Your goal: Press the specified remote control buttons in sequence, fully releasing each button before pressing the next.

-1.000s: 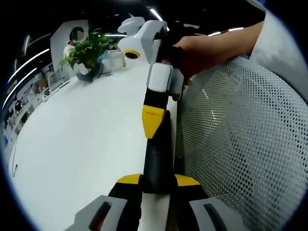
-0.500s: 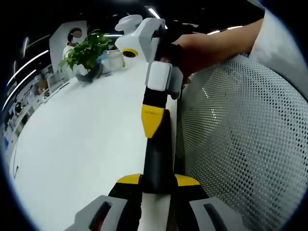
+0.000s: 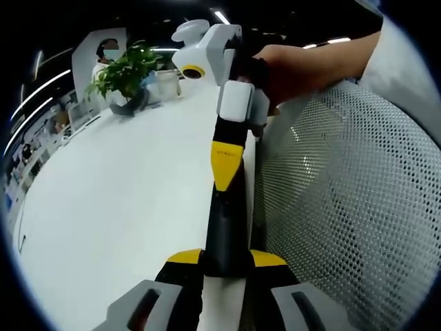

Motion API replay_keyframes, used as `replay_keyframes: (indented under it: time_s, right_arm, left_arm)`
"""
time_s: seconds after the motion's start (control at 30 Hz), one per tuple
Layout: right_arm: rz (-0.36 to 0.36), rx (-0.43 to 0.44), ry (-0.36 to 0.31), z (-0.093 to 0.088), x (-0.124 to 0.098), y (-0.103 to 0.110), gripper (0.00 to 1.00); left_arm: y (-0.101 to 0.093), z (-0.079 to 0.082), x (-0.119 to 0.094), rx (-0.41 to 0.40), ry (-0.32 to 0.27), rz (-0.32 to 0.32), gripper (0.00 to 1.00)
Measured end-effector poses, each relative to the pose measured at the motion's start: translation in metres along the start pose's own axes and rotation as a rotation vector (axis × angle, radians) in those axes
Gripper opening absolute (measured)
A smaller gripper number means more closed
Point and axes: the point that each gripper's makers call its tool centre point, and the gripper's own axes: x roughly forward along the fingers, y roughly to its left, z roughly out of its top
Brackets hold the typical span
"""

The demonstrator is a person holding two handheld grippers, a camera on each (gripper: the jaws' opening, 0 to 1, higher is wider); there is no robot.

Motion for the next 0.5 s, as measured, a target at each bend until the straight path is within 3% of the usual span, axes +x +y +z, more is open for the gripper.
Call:
replay_keyframes:
  time_s: [0.5]
  right_arm:
    - [-0.051,-0.069,0.009,-0.0022,0.0030,-0.0022,0.00]
  left_arm:
    - [0.0002,-0.0001,-0.0001,-0.006,-0.011,0.004,0.25]
